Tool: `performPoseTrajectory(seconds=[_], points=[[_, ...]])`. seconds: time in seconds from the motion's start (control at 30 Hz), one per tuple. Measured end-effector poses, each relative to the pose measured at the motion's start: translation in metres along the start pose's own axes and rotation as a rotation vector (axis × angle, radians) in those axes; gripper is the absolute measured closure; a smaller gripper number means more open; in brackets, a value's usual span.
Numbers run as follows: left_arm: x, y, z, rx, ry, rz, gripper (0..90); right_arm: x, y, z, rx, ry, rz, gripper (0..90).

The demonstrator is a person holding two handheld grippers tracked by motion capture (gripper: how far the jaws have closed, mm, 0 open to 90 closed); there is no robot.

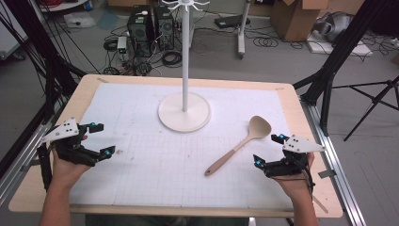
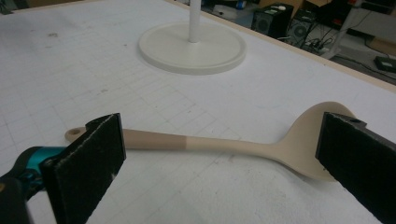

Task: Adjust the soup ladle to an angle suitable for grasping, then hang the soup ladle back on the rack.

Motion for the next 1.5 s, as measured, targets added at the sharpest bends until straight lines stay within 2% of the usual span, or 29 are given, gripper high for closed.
performPoseTrajectory(seconds=[0.1, 0.23, 0.43, 0.93, 1.03, 1.1, 1.3, 1.5], points=[[0.001, 0.002, -0.004, 0.004, 0.004, 0.008, 1.7, -0.002, 0.003, 0.000, 0.005, 0.003, -0.013, 0.1], [0.000, 0.008, -0.011, 0.035, 0.010, 0.012, 1.7, -0.003, 0.004, 0.000, 0.012, 0.003, -0.015, 0.1], [-0.002, 0.003, -0.012, 0.031, 0.018, -0.003, 1.7, 0.001, 0.006, 0.001, 0.017, -0.002, -0.013, 0.0], [0.001, 0.006, -0.018, 0.027, 0.036, 0.015, 1.6, -0.005, 0.011, 0.003, 0.031, 0.008, -0.025, 0.1], [0.002, 0.006, -0.020, 0.034, 0.036, 0.015, 1.6, -0.005, 0.012, 0.002, 0.034, 0.007, -0.024, 0.1], [0.003, 0.005, -0.020, 0.041, 0.018, 0.018, 1.6, -0.005, 0.013, 0.003, 0.043, 0.007, -0.021, 0.1], [0.004, 0.004, -0.018, 0.035, 0.018, 0.022, 1.7, -0.002, 0.010, 0.005, 0.036, 0.001, -0.018, 0.1], [0.007, 0.005, -0.016, 0.035, 0.008, 0.033, 1.7, 0.001, 0.011, 0.005, 0.050, 0.000, 0.008, 0.1]])
Point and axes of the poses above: each handheld gripper's, and its own axes: z roughly backward along the jaws, y roughly out of its underside, x roughly to its left, the point moved 9 cm from there along -z, roughly forward along the jaws, and after that the axes turned 10 degrees about y, right-handed, at the moved point
